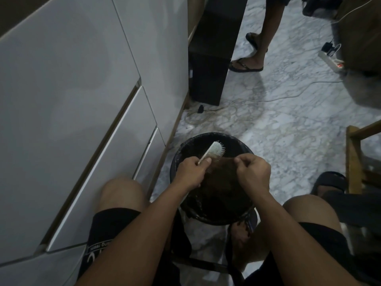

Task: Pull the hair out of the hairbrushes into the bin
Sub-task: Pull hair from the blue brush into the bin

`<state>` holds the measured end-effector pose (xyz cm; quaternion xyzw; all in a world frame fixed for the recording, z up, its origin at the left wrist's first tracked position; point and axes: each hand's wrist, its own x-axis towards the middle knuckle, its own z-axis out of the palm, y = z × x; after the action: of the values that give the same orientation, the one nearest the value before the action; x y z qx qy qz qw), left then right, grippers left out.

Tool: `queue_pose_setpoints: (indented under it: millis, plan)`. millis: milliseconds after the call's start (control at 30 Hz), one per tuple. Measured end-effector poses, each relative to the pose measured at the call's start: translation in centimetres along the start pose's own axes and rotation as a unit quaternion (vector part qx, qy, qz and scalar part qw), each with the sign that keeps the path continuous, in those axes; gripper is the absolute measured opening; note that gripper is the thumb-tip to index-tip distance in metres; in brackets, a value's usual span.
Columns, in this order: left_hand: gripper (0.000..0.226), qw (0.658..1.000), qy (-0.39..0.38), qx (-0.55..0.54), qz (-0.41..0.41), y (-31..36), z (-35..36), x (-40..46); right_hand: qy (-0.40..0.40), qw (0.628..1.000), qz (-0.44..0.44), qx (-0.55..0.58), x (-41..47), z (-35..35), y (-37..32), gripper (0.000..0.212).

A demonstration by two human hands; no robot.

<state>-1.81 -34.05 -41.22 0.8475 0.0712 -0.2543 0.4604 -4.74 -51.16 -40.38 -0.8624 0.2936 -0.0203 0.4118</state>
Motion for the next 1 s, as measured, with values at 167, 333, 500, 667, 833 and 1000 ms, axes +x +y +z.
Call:
queue_pose_setpoints:
  millis: [167, 333, 500, 667, 833, 1000]
  plan:
    - [0.037, 0.999, 0.013, 0.033, 0.008, -0.1, 0.1, -0.2, -0.137, 0.985, -0.074, 0.076, -0.5, 1.1, 0.0, 0.035]
    - [0.041, 0.999, 0.007, 0.039, -0.001, 0.0, 0.2, -0.4, -0.127, 0.982, -0.13, 0.055, -1.1, 1.6, -0.1, 0.03]
    - [0.043, 0.998, 0.014, 0.056, 0.006, 0.1, 0.1, 0.0, -0.099, 0.992, -0.076, 0.029, -0.4, 1.2, 0.0, 0.008]
    - [0.038, 0.995, 0.058, 0.075, -0.005, -0.3, -0.2, 0.4, -0.03, 0.998, -0.039, -0.025, 0.3, 0.6, 0.1, 0.011]
    - [0.043, 0.995, 0.087, 0.052, -0.005, -0.3, -1.6, 0.7, -0.068, 0.997, -0.018, -0.016, 1.1, 0.1, 0.6, 0.009]
    - [0.052, 0.998, 0.029, -0.008, -0.049, 0.5, -1.1, 0.2, -0.116, 0.99, -0.083, -0.002, 0.0, 0.9, 0.5, 0.012]
